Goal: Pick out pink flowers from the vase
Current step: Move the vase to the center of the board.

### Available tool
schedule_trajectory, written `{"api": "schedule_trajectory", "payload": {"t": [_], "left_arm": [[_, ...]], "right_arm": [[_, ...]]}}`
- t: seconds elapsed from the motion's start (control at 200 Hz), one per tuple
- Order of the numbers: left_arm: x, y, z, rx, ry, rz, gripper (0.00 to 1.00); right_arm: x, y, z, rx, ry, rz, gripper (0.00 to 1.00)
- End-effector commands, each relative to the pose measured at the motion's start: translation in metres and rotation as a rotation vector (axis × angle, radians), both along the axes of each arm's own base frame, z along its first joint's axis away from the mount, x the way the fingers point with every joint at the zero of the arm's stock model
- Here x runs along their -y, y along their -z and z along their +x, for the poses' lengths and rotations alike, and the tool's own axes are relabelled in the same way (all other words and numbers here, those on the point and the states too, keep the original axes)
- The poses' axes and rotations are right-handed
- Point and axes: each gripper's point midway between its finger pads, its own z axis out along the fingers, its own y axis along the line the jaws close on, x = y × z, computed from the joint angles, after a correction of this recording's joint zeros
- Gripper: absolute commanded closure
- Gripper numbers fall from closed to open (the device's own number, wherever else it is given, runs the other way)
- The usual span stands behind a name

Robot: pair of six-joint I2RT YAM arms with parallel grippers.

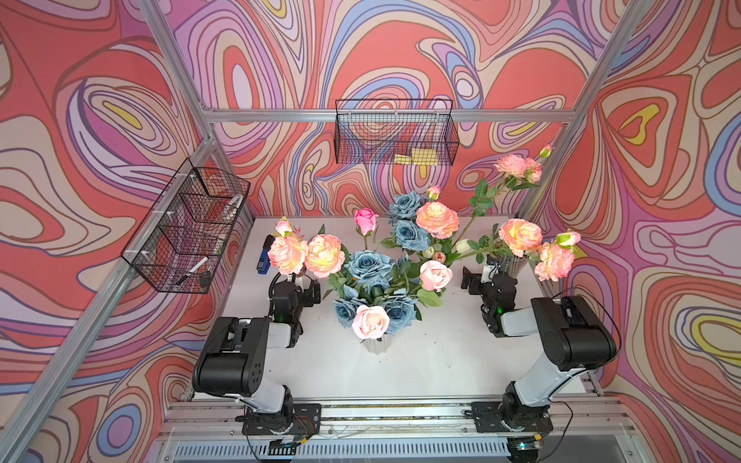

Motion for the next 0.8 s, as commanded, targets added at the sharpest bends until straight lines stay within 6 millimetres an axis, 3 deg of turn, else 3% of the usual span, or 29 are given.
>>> {"api": "schedule_trajectory", "payload": {"t": [0.0,0.796], "left_arm": [[-0.0019,-0.0087,0.0039,0.025,-0.001,0.01,0.0],[-0.0026,-0.008,0.0043,0.019,-0.005,0.009,0.0]], "right_arm": [[0.0014,-0.001,0.0037,0.002,0.003,0.01,0.02],[0.0078,-0.0001,0.0047,-0.006,0.029,0.024,0.02]]}}
